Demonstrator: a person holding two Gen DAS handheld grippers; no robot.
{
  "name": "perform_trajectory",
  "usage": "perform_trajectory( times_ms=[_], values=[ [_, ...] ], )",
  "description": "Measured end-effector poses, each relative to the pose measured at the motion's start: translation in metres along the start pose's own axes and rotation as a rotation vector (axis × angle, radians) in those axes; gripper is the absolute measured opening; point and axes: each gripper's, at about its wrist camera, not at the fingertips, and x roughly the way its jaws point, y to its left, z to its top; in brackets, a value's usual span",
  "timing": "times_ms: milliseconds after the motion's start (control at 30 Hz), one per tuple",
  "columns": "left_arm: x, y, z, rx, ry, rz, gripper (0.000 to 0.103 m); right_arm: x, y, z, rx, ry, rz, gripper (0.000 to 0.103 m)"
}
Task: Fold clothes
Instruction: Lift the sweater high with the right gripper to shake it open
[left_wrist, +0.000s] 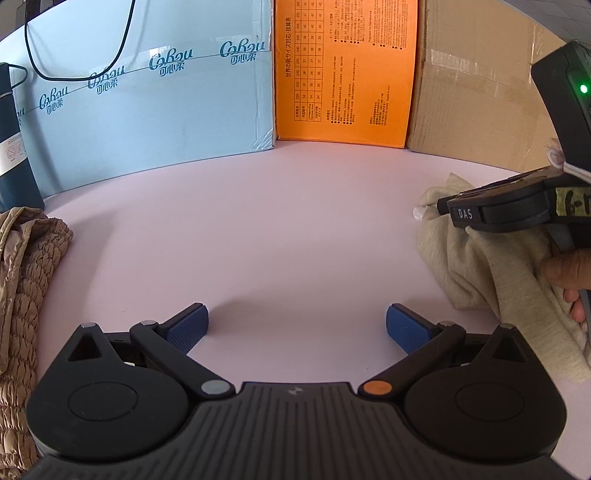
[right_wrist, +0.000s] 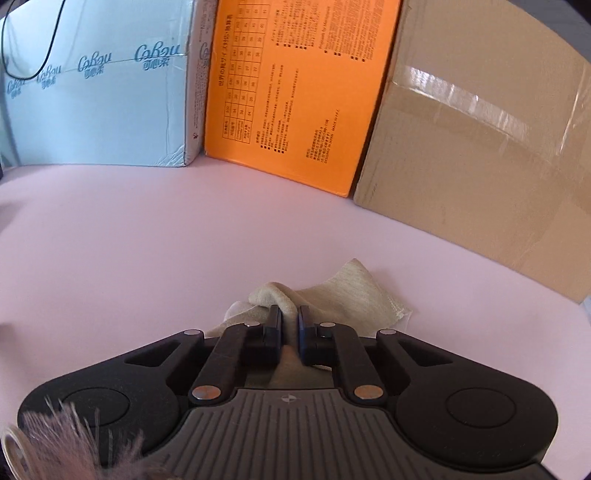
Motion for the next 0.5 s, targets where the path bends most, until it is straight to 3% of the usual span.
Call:
perform_trajectory(
  times_ms=[133, 200, 500],
  values=[
    [0.000, 0.000, -0.001, -0.002, 0.000, 0.000, 0.103, -0.014, 0.012, -0.001, -0.044, -0.082, -0.041, 0.004],
    [0.000, 0.001, -0.001, -0.002, -0.001, -0.002, 0.103, -0.026, 0.008, 0.002, -0.005, -0.127, -0.023, 0.004],
    [0.000, -0.001, -0.001, 0.005, -0.005, 0.009, 0.103, -0.117, -0.015, 0.042, 0.163, -0.337, 0.216, 0.004]
  ],
)
